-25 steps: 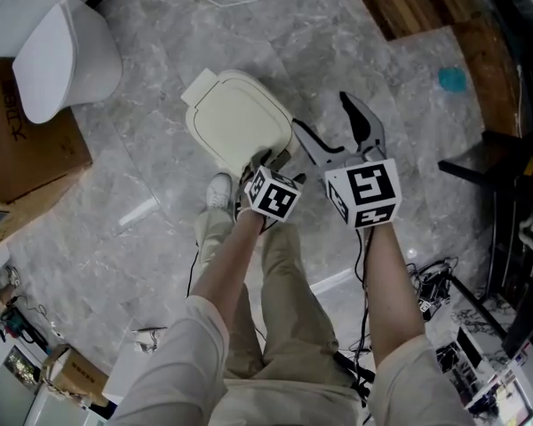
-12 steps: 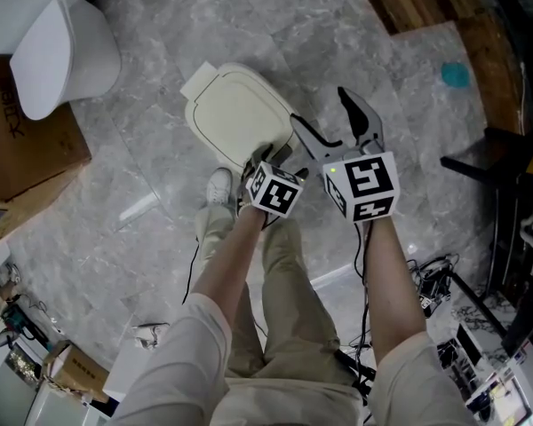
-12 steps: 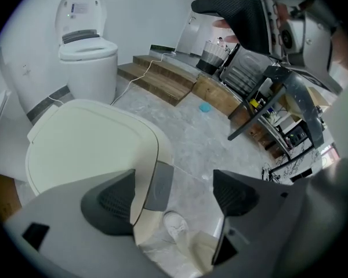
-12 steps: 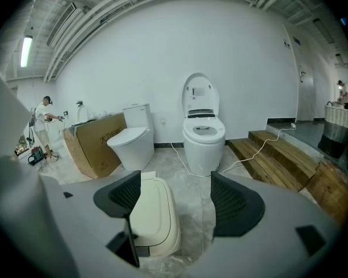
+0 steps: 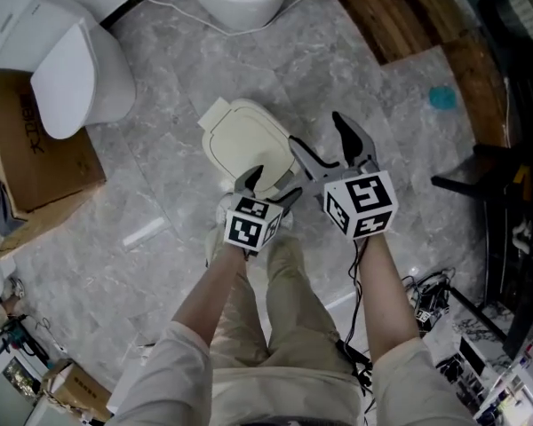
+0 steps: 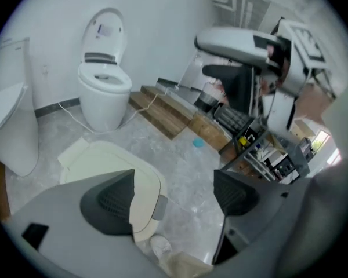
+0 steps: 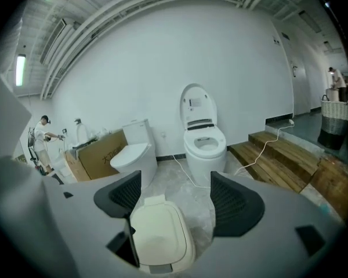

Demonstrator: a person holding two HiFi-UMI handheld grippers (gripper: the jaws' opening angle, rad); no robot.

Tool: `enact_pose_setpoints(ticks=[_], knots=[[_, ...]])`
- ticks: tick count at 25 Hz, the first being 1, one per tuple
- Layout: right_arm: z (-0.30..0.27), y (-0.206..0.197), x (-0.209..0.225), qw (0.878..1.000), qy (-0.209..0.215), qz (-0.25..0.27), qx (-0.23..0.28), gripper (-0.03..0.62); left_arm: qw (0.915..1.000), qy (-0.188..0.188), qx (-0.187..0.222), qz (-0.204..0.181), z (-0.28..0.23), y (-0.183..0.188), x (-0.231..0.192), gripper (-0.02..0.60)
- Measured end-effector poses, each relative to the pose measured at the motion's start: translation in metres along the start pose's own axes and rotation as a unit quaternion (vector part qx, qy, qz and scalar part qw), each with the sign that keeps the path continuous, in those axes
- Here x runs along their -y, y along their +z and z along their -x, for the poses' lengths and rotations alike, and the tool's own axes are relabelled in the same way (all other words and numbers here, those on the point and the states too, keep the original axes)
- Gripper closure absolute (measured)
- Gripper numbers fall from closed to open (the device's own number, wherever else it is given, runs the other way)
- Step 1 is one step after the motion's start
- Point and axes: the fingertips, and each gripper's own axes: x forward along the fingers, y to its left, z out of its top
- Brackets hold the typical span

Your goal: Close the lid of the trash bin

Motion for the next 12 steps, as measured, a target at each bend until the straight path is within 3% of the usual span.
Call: enact_pose_setpoints(ticks=[3,6,8,9,12], knots=[[0.03,0.066,-0.027,0.999,0.012,-0.003,0.046,0.225,0.9946,0.004,0.102,0.02,0.099,0.075,0.006,0.178],[0.074,0.14,-0.067,0.995,0.028,0.005,0.093,0.257,0.9753,0.012,0.218,0.036,0.221,0.159,0.022,0.178],[0.107,0.195,-0.094,0.991,0.035,0.022,0.13,0.275,0.9534,0.016,0.3,0.031,0.303,0.219,0.038,0.178],[0.119,0.227,-0.104,0.986,0.038,0.039,0.156,0.291,0.9385,0.019,0.344,0.015,0.343,0.252,0.044,0.178],[0.153,0.322,-0.133,0.965,0.037,0.098,0.24,0.314,0.8834,0.033,0.463,-0.064,0.447,0.337,0.066,0.183]])
